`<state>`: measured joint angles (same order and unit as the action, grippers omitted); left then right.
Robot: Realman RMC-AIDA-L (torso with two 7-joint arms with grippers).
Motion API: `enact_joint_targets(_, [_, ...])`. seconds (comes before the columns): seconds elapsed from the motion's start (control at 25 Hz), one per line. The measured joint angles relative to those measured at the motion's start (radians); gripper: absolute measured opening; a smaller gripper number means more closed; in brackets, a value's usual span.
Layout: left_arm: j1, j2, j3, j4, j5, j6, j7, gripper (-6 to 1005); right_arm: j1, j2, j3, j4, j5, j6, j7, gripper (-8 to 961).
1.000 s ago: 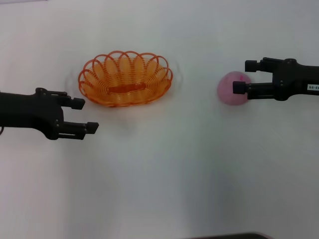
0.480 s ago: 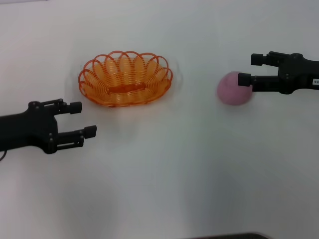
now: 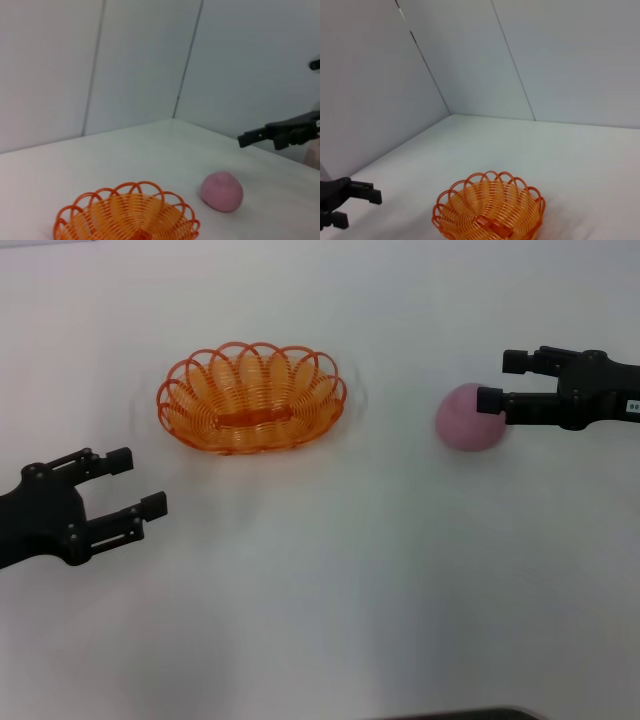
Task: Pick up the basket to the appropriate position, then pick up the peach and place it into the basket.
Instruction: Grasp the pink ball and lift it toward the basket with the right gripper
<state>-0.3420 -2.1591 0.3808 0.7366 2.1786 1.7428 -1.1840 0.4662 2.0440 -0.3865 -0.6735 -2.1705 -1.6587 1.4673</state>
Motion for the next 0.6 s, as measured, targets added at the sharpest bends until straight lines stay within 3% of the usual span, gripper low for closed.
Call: enact_joint_targets(0.6, [0.006,0.004,-0.030,-0.014,0.000,0.000,0.003,745,0.001,-0.009,-0.003,0.000,0.000,-0.007,0.002,946])
